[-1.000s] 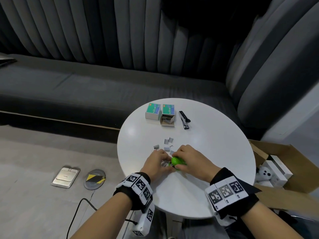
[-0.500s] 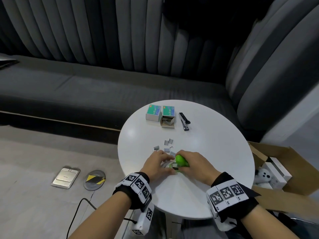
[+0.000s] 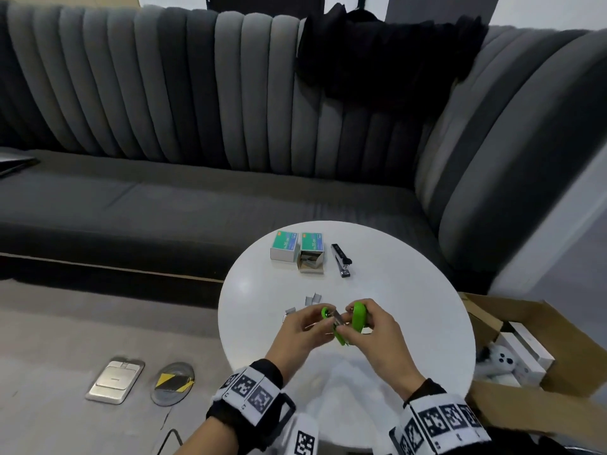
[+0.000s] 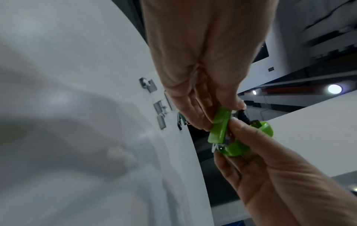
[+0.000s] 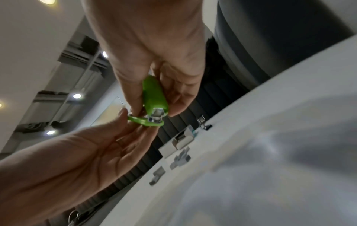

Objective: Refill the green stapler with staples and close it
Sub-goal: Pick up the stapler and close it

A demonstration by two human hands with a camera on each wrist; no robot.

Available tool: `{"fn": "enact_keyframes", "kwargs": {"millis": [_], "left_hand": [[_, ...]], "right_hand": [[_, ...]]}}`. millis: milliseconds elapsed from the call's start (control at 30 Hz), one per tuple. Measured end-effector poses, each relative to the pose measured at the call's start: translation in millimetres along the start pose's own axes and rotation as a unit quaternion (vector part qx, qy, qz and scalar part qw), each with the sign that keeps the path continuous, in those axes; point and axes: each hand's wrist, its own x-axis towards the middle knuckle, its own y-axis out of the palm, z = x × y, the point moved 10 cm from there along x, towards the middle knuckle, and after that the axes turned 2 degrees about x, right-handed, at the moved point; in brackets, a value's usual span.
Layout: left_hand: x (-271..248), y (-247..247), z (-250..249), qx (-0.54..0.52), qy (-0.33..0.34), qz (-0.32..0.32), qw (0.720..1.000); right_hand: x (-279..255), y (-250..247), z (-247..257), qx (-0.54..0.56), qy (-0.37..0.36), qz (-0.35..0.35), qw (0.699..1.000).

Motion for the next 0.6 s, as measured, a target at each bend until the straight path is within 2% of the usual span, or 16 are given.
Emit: {"fn": "enact_keyframes", "kwargs": {"millis": [133,233,333,467,600], "left_hand": [[-7.6,6.8,-16.3,-0.002,0.028,0.013,1.0],[-13.5,13.6,-23.2,0.002,0.03,0.021,0.999],[-18.7,18.9,-25.5,0.004,0.031,0.032,0.999],[-24.7,21.7,-25.2,-0.012,0.015,0.039,0.999],[-28.8,26.3,-26.8,-0.028,0.003,0.043,0.999]], "right_hand": [[-2.9,-5.9,8.0,0.066,-0.003,-0.009,0.998],[-7.1,-1.3,2.6,0.146,0.04,0.012,0.988],[-12.5,11.3,1.0,0.184,0.078,0.1,0.975],[-22.2,25.2,7.5,0.214,0.077,0.229,0.946],[-26.9,23.5,7.5,0.253,0.077,0.267,0.927]]}}
